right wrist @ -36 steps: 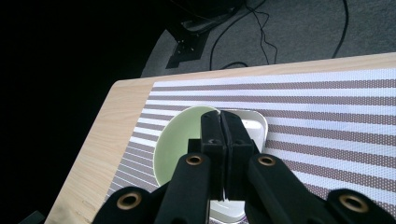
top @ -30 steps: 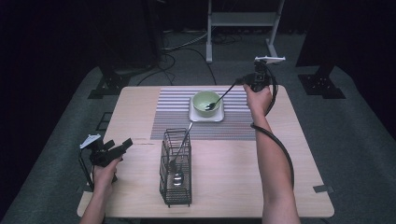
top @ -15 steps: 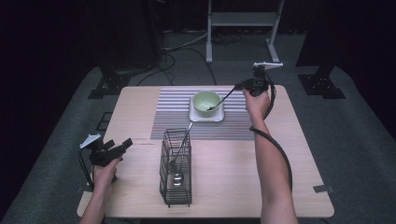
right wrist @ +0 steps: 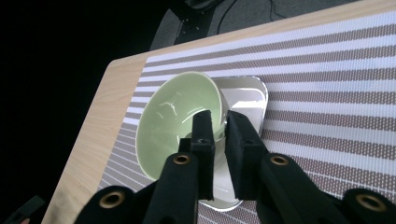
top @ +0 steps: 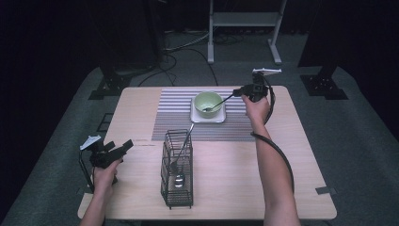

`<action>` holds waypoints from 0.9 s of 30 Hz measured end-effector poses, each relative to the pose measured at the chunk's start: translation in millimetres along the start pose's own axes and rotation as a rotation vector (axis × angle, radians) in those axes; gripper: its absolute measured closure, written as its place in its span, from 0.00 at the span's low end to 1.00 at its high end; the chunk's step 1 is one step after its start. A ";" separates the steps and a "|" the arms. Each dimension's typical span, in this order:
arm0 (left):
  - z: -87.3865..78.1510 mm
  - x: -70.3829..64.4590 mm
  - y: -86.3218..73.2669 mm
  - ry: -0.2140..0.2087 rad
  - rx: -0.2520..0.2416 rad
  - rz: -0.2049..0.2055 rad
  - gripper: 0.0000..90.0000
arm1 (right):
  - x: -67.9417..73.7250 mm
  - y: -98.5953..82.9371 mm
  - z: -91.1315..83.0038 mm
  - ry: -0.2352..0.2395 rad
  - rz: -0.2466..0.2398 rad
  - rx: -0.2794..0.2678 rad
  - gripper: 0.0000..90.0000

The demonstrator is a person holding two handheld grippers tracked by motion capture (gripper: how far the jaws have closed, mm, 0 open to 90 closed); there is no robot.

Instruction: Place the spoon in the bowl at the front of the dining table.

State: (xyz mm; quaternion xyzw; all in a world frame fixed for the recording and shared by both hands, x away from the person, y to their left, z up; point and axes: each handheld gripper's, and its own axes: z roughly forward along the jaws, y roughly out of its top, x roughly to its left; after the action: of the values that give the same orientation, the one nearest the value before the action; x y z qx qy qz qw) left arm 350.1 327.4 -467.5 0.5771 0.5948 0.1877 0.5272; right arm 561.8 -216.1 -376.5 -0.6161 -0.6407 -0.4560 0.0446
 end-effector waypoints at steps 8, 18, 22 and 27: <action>-0.7 -0.9 -1.0 0.001 0.000 0.000 0.00 | -7.1 -9.7 -5.1 0.038 -0.003 0.022 0.74; -0.6 -3.2 -0.7 -0.001 0.002 0.011 0.00 | -12.3 -21.3 -15.7 0.062 -0.006 0.025 0.65; -0.1 -4.1 -1.0 -0.001 0.003 0.015 0.00 | -16.0 -26.0 -21.6 0.068 -0.013 0.028 0.64; 0.3 -4.2 -1.0 0.001 0.005 0.018 0.00 | -16.4 -30.4 -28.0 0.076 -0.028 0.029 0.60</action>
State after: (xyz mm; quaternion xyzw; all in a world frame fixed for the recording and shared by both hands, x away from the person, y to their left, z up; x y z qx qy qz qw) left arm 348.9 323.3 -466.7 0.5836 0.5904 0.1911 0.5238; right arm 526.3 -240.9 -386.5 -0.5887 -0.6538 -0.4700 0.0714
